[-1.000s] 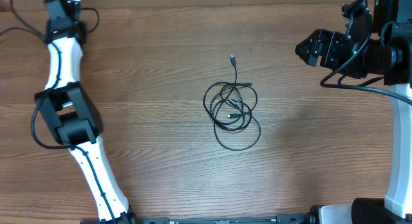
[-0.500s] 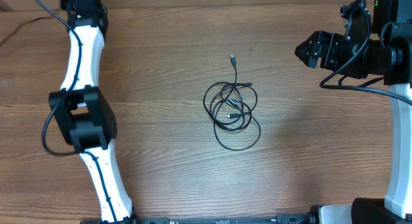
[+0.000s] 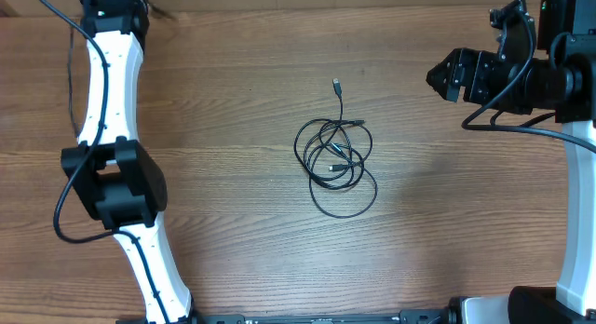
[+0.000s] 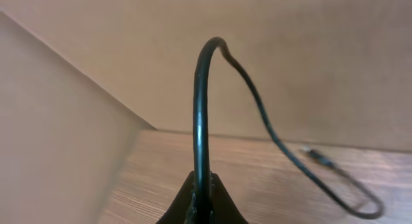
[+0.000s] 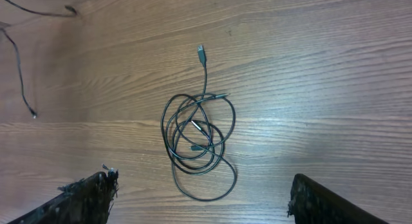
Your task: Untangle cables
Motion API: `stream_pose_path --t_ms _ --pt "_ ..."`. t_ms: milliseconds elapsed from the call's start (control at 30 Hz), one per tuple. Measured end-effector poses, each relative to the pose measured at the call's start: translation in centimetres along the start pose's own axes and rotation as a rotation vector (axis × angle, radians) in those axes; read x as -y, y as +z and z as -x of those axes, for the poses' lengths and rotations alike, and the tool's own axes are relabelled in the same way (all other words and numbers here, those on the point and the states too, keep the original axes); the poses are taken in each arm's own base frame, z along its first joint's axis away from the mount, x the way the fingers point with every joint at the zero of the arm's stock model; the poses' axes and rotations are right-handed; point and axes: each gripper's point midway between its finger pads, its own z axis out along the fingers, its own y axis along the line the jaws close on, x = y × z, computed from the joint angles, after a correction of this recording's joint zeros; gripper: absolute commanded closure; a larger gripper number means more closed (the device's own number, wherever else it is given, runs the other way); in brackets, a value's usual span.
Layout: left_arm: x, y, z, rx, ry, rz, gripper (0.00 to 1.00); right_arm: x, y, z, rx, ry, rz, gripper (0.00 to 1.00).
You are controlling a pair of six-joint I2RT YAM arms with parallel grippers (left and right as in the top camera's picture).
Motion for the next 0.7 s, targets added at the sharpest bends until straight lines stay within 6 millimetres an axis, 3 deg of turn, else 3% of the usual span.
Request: stream_pose_path --t_ms 133,267,367,600,700 --pt "1.4 1.8 -2.4 -0.045 -0.015 -0.05 0.96 0.0 0.0 0.0 -0.001 -0.001 -0.001 0.13" --pt "0.4 2.8 -3.7 -0.071 -0.033 -0.021 0.96 0.0 0.0 -0.2 -0.007 -0.002 -0.001 0.13" --pt "-2.4 3.6 -4.3 -0.078 -0.054 0.05 0.96 0.1 0.0 -0.3 -0.013 0.0 -0.002 0.13" --pt "-11.7 5.1 -6.4 -0.101 -0.005 0.241 0.96 0.1 0.0 -0.5 -0.019 0.003 -0.003 0.13" --pt "-14.0 5.3 -7.0 -0.112 0.008 0.286 0.96 0.1 0.0 -0.5 -0.019 0.003 -0.003 0.13"
